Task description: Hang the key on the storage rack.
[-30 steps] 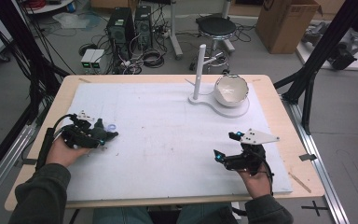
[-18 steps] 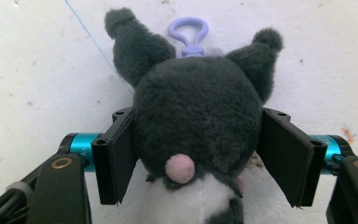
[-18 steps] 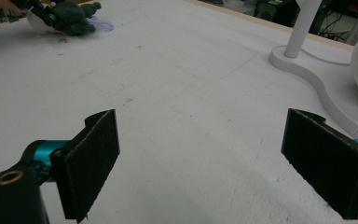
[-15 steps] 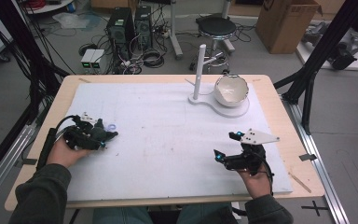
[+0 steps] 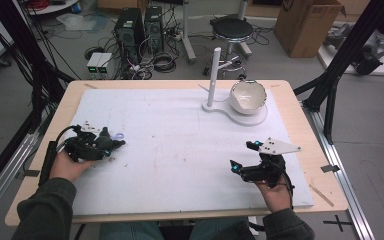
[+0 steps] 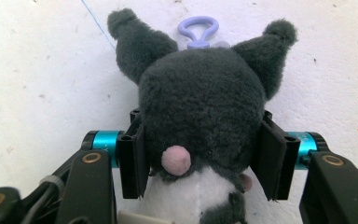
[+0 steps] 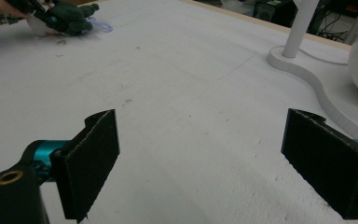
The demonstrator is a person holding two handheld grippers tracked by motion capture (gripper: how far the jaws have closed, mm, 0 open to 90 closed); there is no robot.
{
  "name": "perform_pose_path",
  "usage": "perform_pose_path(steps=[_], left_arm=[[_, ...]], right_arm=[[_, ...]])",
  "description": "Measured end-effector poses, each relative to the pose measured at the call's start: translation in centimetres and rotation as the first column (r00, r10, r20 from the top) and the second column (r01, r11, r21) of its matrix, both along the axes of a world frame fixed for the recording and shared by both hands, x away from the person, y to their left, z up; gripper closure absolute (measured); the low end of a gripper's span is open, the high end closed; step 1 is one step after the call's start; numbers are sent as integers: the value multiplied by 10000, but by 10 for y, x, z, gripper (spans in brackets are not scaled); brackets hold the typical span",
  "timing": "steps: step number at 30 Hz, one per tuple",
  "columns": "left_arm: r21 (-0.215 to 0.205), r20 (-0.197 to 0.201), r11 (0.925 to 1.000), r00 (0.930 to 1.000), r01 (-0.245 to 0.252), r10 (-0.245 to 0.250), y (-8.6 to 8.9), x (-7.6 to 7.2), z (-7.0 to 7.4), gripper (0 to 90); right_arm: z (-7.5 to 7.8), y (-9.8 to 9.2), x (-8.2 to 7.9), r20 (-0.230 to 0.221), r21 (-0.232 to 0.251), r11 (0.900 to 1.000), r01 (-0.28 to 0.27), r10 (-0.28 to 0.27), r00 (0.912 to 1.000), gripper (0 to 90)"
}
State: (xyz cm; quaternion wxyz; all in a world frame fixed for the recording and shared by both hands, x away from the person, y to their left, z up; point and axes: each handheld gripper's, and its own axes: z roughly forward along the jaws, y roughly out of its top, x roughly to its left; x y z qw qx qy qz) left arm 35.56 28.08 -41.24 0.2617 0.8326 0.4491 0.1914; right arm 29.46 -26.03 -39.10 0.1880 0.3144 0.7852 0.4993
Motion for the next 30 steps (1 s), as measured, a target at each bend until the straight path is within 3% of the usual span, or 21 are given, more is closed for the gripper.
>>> perform_pose_path(steps=[13,21,30], left_arm=[[-343,257,9993,9996,129,-121,4,-6,7,462],[-580,699,9977,9971,339,-298,4,-14,14,462],[-870,1375,9931,9883,783,-659,2,-28,25,462]], right_arm=[[0,0,0,27,-12,10000,-7,7,10000,106],[-1,0,0,26,-39,10000,-3,4,10000,106],[-1,1,-1,-28,-24,10000,13,-13,10000,106]])
